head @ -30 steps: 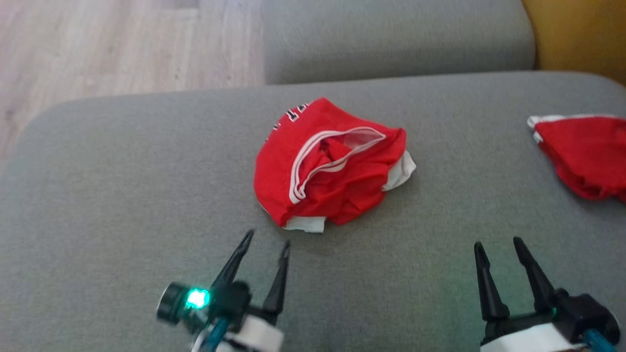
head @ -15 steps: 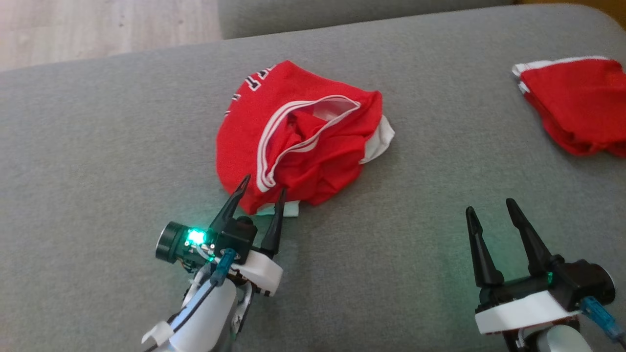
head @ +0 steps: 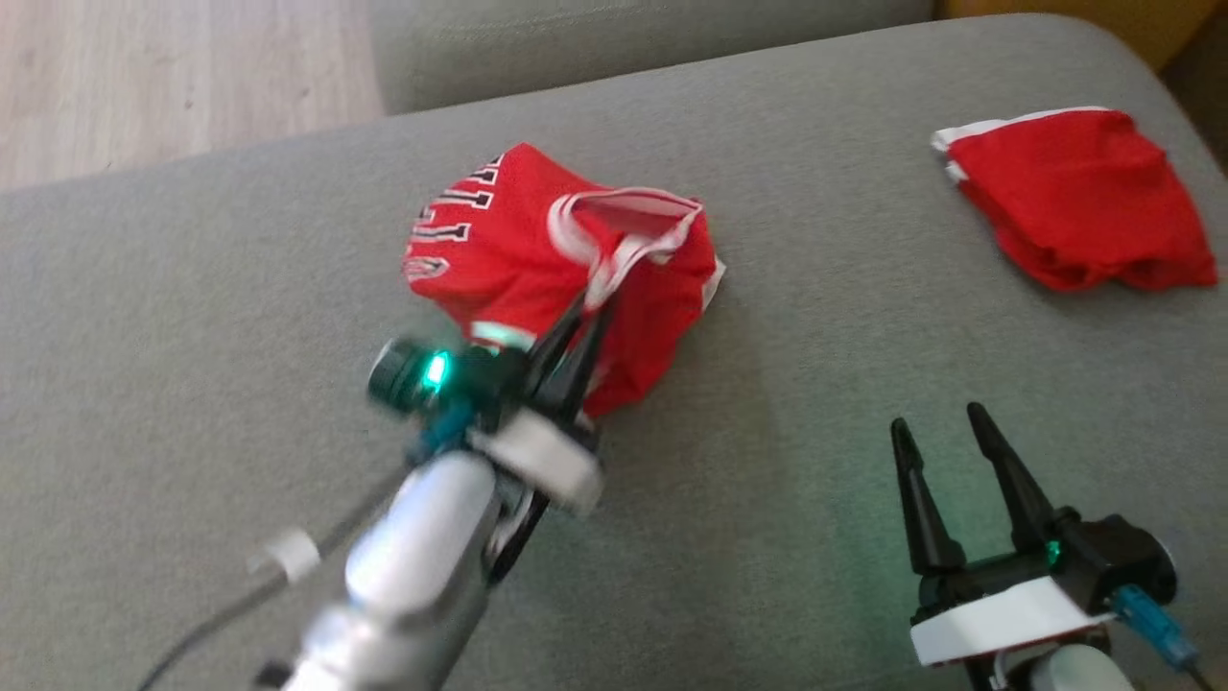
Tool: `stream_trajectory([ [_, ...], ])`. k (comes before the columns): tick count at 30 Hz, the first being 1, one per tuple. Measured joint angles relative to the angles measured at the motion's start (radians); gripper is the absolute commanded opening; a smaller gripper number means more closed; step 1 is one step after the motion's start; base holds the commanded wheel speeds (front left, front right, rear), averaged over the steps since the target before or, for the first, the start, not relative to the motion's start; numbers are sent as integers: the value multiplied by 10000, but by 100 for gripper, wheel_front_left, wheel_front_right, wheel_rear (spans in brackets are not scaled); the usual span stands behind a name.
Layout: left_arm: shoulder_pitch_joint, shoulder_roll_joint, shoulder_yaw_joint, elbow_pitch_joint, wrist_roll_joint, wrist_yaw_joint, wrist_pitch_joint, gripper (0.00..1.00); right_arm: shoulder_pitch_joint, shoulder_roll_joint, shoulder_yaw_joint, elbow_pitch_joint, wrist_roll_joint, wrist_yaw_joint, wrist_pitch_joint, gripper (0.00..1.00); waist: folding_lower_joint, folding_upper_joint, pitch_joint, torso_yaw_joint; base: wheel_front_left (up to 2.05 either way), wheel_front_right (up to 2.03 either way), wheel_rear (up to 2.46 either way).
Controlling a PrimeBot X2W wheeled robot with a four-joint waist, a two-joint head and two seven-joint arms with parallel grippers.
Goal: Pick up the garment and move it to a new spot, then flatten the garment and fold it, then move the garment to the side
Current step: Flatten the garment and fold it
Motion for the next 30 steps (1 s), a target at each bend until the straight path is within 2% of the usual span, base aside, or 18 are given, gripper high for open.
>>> stream_trajectory([
  [6,-2094,-29,-802,-763,-2568,-320,0,0,22,117,259,96,140,0,0,100,0,0,-329,-532,0,0,0],
  [9,-3454,-61,-775,-702,-3070,-330,-2,0,53,142,451,104,211,0,0,100,1,0,-456,-778,0,0,0],
  [14,-5668,-207,207,-502,-3613,-272,-33,0,126,127,535,111,213,0,0,100,0,0,-668,-947,0,0,0],
  [17,-6473,-261,729,127,-4192,-171,-42,0,238,88,431,94,209,0,0,100,0,0,-741,-862,0,0,0],
  [20,-6061,-261,1028,880,-5147,-111,-25,0,431,90,190,58,180,0,0,100,0,0,-788,-645,0,0,0],
  [22,-5079,-257,855,1275,-5701,-217,130,0,532,98,27,12,163,0,0,100,0,0,-798,-454,0,0,0],
  [28,-569,-163,-270,2569,-5785,-332,232,0,590,128,-161,-125,-12,0,0,100,1,0,-660,177,0,0,0],
  [30,423,-65,-529,2663,-5751,-334,171,0,583,128,-171,-146,-13,0,0,100,1,0,-565,355,0,0,0],
])
